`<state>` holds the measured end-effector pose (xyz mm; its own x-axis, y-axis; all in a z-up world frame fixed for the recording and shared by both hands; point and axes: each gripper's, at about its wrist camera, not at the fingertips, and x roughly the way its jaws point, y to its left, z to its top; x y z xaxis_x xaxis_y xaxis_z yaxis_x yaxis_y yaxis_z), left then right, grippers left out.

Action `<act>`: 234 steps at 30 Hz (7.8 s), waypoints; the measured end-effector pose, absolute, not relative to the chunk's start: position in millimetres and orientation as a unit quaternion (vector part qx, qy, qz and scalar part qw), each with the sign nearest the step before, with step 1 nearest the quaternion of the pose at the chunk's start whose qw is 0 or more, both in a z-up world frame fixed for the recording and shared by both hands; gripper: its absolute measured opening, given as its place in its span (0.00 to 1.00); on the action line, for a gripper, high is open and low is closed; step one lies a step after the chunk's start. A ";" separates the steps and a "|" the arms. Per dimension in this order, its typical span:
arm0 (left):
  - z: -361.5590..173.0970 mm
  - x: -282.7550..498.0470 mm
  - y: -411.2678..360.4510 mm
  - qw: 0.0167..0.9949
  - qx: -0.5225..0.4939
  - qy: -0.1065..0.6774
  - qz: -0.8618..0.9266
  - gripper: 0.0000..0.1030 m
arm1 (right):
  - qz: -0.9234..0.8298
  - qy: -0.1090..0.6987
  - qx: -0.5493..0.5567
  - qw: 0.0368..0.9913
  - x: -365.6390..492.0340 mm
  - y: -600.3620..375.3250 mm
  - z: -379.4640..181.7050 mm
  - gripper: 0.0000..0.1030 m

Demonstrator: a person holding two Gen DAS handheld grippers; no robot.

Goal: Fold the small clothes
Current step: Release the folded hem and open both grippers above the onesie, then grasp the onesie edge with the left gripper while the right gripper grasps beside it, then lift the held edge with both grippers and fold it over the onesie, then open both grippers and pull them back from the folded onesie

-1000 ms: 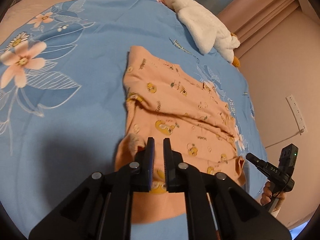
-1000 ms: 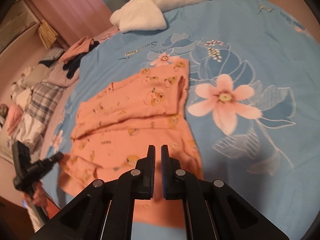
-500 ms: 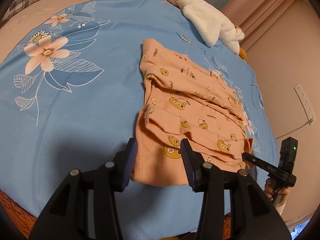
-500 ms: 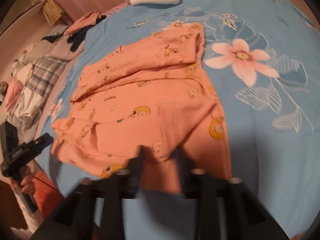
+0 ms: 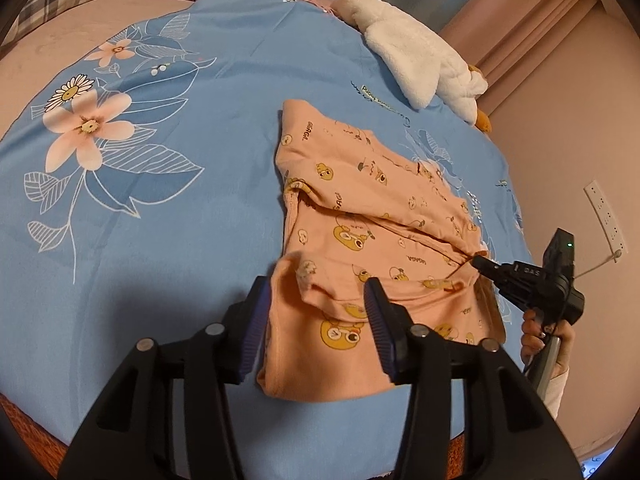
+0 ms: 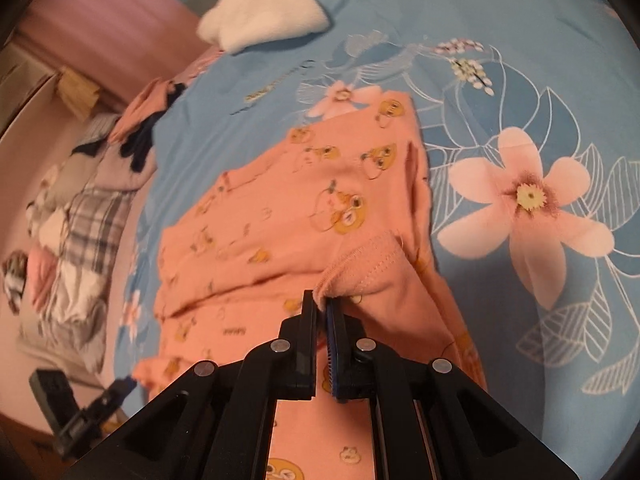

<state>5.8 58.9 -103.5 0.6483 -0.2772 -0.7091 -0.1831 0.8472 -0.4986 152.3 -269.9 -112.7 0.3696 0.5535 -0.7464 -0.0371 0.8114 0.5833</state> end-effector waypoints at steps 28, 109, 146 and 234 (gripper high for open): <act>-126.4 63.6 67.8 0.850 -0.281 0.444 0.027 0.28 | 0.139 0.464 0.238 0.842 145.6 -317.3 -100.4 0.06; -103.4 42.2 49.5 0.897 -0.223 0.382 0.009 0.03 | 0.191 0.404 0.185 0.875 113.9 -307.6 -69.5 0.04; -3.7 120.1 78.5 0.922 -0.232 0.307 -0.028 0.03 | 0.148 0.359 0.181 0.903 171.1 -293.4 9.9 0.04; -58.7 56.6 75.7 0.884 -0.283 0.371 0.035 0.99 | 0.065 0.409 0.207 0.886 131.8 -293.7 -56.9 0.92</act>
